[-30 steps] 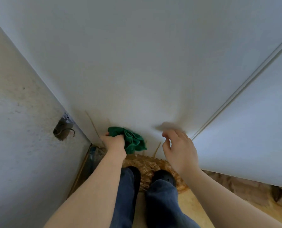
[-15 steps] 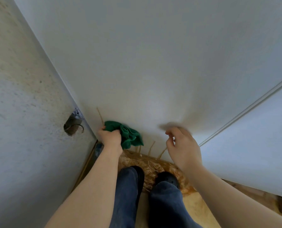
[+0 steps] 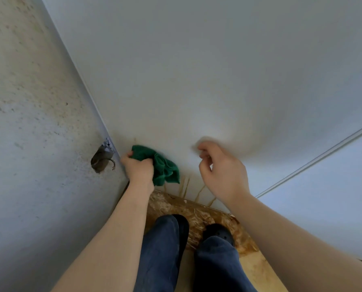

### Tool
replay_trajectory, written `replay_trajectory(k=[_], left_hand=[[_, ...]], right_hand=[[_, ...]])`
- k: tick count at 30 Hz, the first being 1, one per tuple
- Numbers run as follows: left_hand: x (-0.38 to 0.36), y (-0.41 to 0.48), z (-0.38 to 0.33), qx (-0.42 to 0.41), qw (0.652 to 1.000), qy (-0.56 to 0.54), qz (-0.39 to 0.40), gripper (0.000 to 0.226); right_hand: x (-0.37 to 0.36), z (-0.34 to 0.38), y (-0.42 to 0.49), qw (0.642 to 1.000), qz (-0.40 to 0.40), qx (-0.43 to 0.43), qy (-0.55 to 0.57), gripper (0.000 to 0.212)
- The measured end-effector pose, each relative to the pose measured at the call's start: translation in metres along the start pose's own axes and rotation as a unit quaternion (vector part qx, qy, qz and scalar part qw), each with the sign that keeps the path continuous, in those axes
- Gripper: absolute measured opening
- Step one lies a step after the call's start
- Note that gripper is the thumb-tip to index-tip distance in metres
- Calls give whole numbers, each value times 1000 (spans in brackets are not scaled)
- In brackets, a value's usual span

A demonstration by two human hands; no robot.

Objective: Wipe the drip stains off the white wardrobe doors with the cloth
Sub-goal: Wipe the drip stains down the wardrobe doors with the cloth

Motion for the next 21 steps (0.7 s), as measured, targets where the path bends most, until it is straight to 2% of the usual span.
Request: replay_trajectory(k=[3, 5, 7, 9, 11, 14, 16, 18, 21], left_hand=[[6, 5, 0, 8, 1000, 8, 3, 44], [10, 3, -15, -48, 999, 12, -13, 43], [14, 2, -36, -131, 991, 10, -25, 45], [16, 8, -46, -167, 985, 18, -39, 46], [18, 21, -34, -123, 990, 31, -66, 44], [15, 31, 0, 37, 998, 13, -56, 47], [9, 33, 9, 62, 997, -12, -51, 43], [7, 26, 1, 21, 997, -10, -68, 38], [12, 9, -36, -98, 994, -6, -53, 44]], right_hand=[[10, 10, -1, 995, -79, 40, 41, 27], [12, 16, 2, 988, -106, 64, 87, 33], [12, 23, 6, 987, -97, 60, 117, 30], [9, 24, 11, 985, -100, 67, 123, 29], [6, 23, 15, 984, -114, 97, 98, 28], [1, 12, 11, 983, -117, 130, 59, 31], [-2, 2, 8, 981, -113, 147, 58, 30], [-4, -3, 7, 979, -110, 159, 60, 30], [-7, -2, 6, 979, -118, 154, 55, 31]])
Point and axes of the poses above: each hand's wrist, its own y-axis towards the middle knuckle, its own x-axis out of the back of the hand, z = x × y, the point moved 3 cm from there along y, towards the middle knuckle, and after that the axes turned 6 degrees about y, right-handed, at the moved point
